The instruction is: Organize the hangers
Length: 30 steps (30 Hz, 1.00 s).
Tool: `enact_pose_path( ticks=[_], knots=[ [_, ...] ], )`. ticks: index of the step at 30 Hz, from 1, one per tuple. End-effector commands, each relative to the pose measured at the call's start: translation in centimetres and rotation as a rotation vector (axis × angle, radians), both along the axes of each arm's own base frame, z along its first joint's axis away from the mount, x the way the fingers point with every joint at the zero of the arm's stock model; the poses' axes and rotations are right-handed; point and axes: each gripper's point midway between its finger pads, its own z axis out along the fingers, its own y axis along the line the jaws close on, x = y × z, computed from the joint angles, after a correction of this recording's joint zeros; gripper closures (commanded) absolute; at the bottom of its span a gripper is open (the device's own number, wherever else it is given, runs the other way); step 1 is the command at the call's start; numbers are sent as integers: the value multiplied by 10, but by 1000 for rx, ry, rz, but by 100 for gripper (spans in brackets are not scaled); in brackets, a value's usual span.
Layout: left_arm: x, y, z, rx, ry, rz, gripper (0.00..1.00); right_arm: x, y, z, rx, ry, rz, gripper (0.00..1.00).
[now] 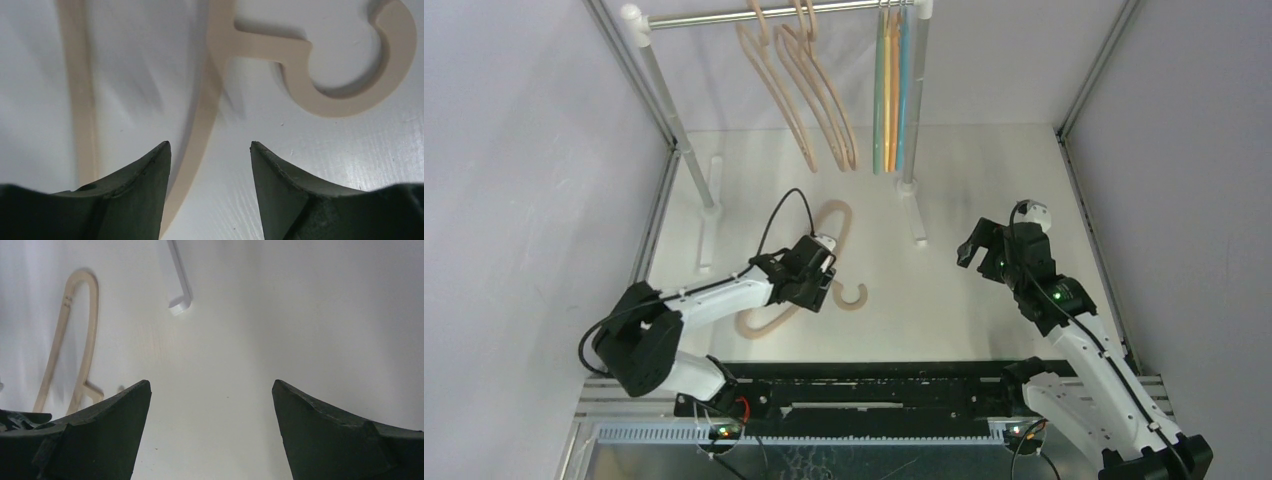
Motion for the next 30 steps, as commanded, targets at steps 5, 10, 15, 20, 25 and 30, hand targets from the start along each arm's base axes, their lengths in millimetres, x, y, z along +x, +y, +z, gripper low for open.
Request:
enact_pose_path(
  ticks=[5, 10, 15, 20, 25, 30],
  knots=[
    [-5, -20, -11, -22, 100, -100, 37, 7, -6, 7, -19, -20, -27, 0],
    [-11, -20, -22, -14, 151, -94, 38, 8, -7, 3, -27, -7, -25, 0],
    [-16, -18, -29, -3, 186, -86, 51, 7, -9, 4, -28, -16, -30, 0],
    [-16, -23, -34, -17, 205, -83, 99, 4, -12, 1, -29, -18, -33, 0],
    [-13, -37, -32, -96, 181, -77, 100, 3, -12, 1, -23, -21, -34, 0],
    [7, -54, 24, -228, 35, -62, 100, 3, -11, 1, -19, -20, -32, 0]
  ],
)
